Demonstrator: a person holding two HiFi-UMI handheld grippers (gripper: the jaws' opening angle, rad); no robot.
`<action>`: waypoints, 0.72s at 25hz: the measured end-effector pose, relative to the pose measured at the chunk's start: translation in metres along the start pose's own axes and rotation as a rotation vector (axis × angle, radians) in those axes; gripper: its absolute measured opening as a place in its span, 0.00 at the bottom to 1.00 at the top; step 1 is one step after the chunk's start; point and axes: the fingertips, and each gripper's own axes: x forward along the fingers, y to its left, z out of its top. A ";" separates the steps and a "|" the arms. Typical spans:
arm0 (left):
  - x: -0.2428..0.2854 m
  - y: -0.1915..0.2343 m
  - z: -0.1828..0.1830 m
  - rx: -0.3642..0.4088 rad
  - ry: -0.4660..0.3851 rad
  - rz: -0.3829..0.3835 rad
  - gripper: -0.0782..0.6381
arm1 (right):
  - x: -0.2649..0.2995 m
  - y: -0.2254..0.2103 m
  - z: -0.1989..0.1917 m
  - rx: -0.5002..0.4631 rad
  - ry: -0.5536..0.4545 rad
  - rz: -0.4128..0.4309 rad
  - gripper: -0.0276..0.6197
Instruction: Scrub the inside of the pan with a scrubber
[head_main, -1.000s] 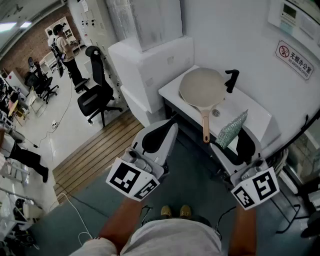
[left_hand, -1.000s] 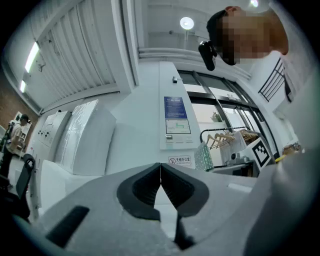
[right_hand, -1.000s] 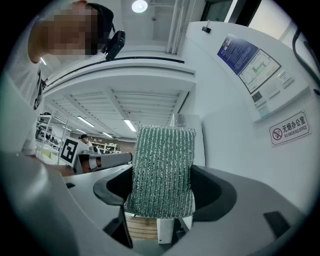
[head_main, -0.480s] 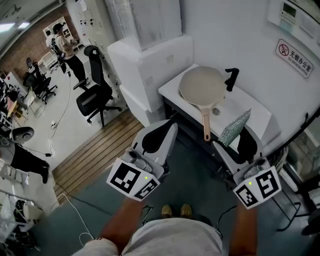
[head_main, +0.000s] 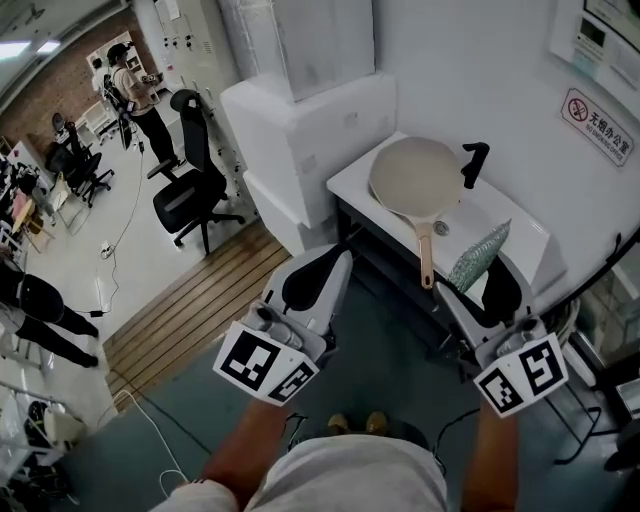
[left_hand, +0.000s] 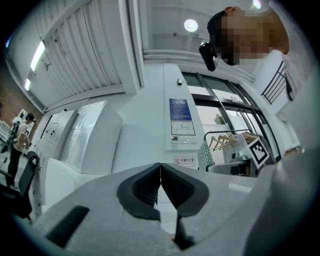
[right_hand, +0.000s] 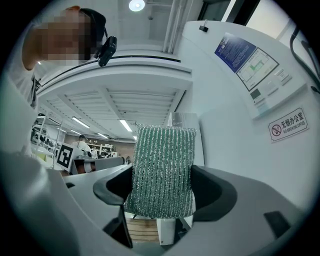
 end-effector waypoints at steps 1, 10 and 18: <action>-0.003 0.004 0.001 0.000 -0.003 0.000 0.13 | 0.003 0.003 0.000 -0.003 0.000 -0.003 0.59; -0.014 0.033 -0.002 -0.013 -0.008 -0.014 0.13 | 0.020 0.016 -0.004 -0.032 0.014 -0.034 0.59; -0.006 0.058 -0.009 -0.024 -0.002 -0.010 0.13 | 0.041 0.010 -0.010 -0.036 0.029 -0.042 0.59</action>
